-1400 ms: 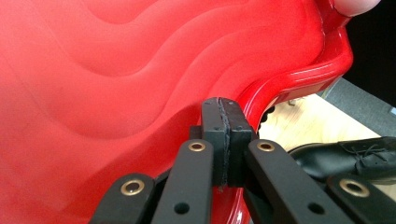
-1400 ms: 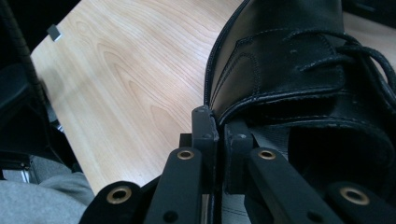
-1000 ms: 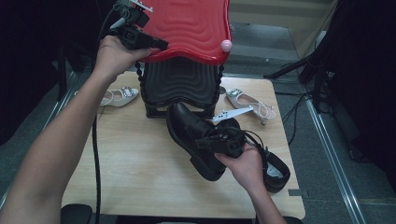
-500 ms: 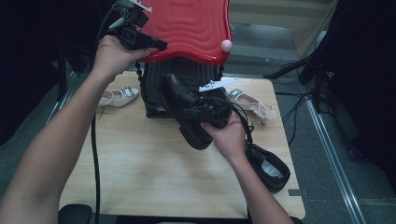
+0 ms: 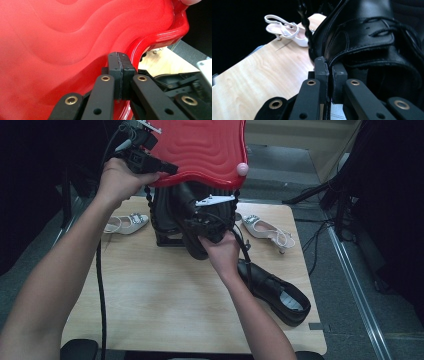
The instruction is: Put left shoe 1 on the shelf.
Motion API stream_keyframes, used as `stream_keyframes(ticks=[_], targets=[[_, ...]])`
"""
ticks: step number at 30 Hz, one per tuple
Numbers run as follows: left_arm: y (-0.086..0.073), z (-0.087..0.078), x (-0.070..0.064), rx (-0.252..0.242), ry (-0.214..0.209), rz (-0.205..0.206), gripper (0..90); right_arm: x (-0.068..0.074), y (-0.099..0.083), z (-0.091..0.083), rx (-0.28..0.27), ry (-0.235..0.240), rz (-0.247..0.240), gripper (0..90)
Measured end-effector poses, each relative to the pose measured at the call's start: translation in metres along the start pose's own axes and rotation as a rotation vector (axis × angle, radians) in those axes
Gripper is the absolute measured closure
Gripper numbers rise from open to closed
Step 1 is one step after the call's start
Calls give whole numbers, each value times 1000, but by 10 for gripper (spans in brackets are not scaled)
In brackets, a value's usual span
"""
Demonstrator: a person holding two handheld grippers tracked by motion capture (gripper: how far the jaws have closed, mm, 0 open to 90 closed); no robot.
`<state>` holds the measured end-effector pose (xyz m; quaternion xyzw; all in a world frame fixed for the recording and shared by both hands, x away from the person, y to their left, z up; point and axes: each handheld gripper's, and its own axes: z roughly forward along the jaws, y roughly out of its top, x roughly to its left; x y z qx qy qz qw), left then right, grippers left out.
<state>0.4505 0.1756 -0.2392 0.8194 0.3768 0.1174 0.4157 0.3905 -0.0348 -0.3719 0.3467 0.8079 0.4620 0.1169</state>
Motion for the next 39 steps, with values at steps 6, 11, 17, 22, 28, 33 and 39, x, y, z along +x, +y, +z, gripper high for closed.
stream_keyframes(ticks=[6,11,17,22,28,33,39], targets=[[0,0,0,1,2,-4,900,4,7,21,-14,-28,-22,873],[-2,-1,0,-5,0,-12,900,4,11,34,-32,-47,-17,873],[-2,-1,0,-2,4,-12,900,6,13,52,-38,-64,-24,872],[-2,-2,0,1,14,-5,900,8,18,62,-30,-81,-23,863],[-3,-2,-1,-4,22,-2,900,6,18,62,-30,-60,23,747],[-3,-2,-2,-5,27,-10,900,9,17,57,-49,-41,33,672],[-3,-2,-2,-6,31,-11,900,16,14,39,-64,-44,-10,699]])
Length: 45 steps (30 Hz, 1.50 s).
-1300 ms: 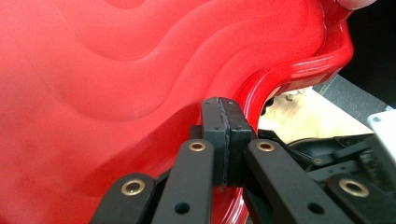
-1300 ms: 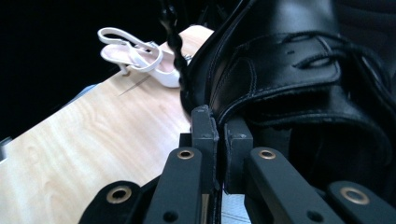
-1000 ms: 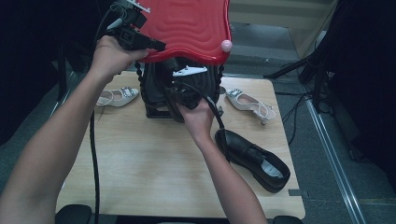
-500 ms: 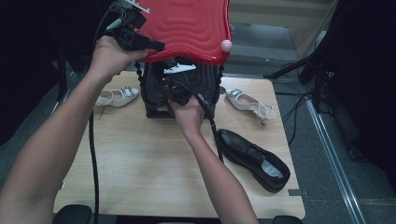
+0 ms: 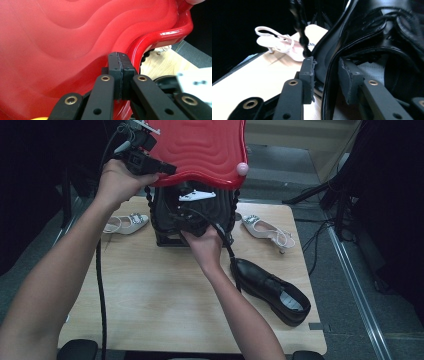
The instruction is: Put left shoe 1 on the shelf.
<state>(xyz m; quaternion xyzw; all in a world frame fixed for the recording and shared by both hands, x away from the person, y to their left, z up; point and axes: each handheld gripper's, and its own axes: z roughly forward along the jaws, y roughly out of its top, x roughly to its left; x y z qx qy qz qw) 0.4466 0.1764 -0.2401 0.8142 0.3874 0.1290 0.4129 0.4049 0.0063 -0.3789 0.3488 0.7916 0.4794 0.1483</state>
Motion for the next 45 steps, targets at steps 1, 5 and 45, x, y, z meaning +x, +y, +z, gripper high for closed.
stream_keyframes(ticks=[1,5,45], targets=[[0,0,0,-3,2,-2,900,0,0,0,0,0,0,699],[-1,0,0,-4,2,-3,900,6,-6,-21,-16,38,-13,829],[-3,-1,-2,-9,22,18,900,-17,-38,-7,141,92,26,900]])
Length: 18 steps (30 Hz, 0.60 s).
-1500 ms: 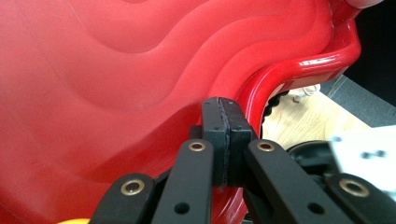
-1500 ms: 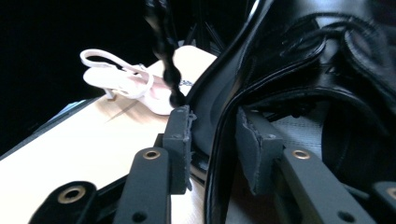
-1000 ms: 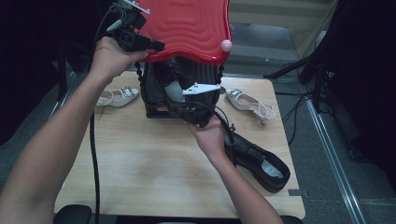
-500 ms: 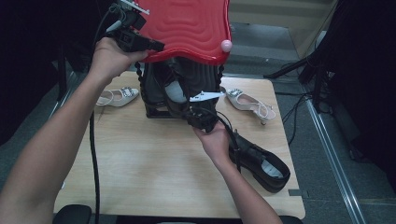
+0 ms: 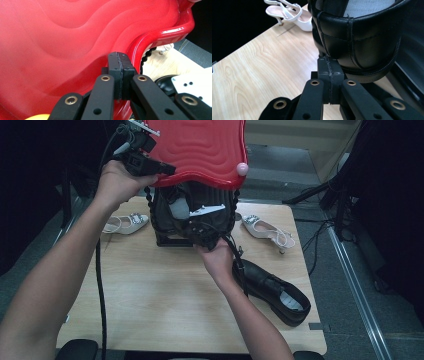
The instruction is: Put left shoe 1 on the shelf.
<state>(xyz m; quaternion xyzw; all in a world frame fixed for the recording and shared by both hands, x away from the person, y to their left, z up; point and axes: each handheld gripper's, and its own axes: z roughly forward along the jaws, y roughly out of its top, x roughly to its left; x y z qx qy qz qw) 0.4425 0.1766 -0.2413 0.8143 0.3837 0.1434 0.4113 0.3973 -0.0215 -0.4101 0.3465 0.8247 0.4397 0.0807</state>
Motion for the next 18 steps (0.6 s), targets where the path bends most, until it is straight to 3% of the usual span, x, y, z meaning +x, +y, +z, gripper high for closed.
stream_keyframes(ticks=[18], targets=[[-1,0,0,-7,5,-6,900,6,24,33,-46,10,38,900]])
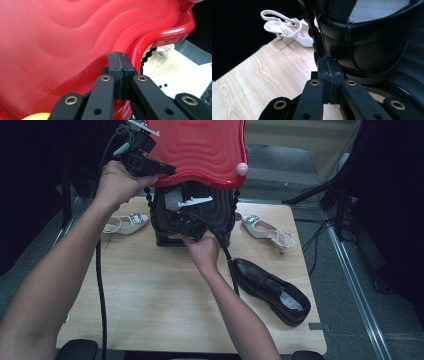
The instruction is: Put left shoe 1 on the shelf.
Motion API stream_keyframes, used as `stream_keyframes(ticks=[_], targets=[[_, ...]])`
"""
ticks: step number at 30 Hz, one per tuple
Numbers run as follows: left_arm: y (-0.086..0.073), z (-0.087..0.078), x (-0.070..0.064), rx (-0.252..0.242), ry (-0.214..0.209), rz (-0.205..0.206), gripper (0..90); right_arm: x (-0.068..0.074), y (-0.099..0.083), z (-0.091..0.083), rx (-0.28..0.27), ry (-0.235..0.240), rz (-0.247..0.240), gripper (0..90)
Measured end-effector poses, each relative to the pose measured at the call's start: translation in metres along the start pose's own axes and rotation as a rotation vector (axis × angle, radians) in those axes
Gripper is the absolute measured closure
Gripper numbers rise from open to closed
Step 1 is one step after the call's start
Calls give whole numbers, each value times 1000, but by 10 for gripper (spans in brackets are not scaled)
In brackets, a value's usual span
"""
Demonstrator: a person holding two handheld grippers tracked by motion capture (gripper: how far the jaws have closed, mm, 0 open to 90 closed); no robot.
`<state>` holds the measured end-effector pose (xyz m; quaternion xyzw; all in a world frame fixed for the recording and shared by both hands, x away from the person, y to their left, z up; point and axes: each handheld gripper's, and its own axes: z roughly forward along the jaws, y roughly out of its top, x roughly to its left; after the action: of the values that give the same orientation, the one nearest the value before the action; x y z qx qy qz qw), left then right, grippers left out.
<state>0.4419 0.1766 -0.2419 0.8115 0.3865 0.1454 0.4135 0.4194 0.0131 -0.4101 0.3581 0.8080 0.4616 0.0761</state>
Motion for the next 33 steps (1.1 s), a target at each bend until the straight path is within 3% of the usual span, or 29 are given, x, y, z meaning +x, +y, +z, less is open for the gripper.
stream_keyframes(ticks=[5,9,12,15,19,20,21,23,25,33], targets=[[0,0,0,-2,1,-2,900,-1,3,9,0,12,17,900],[0,0,0,-2,-1,-4,900,-2,1,19,21,14,-1,900],[0,0,0,-3,4,-1,900,0,-3,18,-2,16,6,900],[0,-2,0,-4,4,-8,900,2,-7,11,-19,22,-8,900],[0,-12,0,-34,-39,-20,830,4,-11,-5,-25,47,-22,885],[-2,-16,-3,-26,-39,-13,800,4,-15,-11,-20,74,-53,819],[-2,-16,-3,-26,-39,-13,780,4,-15,-11,-20,74,-53,819],[-5,-20,-8,-17,-51,-5,756,4,-21,-20,-25,69,-112,804],[-10,-26,-12,-35,-65,-5,677,2,-28,-32,-19,116,-90,751],[-22,-38,-20,-34,-87,-9,550,0,-42,-60,-7,146,-114,677]])
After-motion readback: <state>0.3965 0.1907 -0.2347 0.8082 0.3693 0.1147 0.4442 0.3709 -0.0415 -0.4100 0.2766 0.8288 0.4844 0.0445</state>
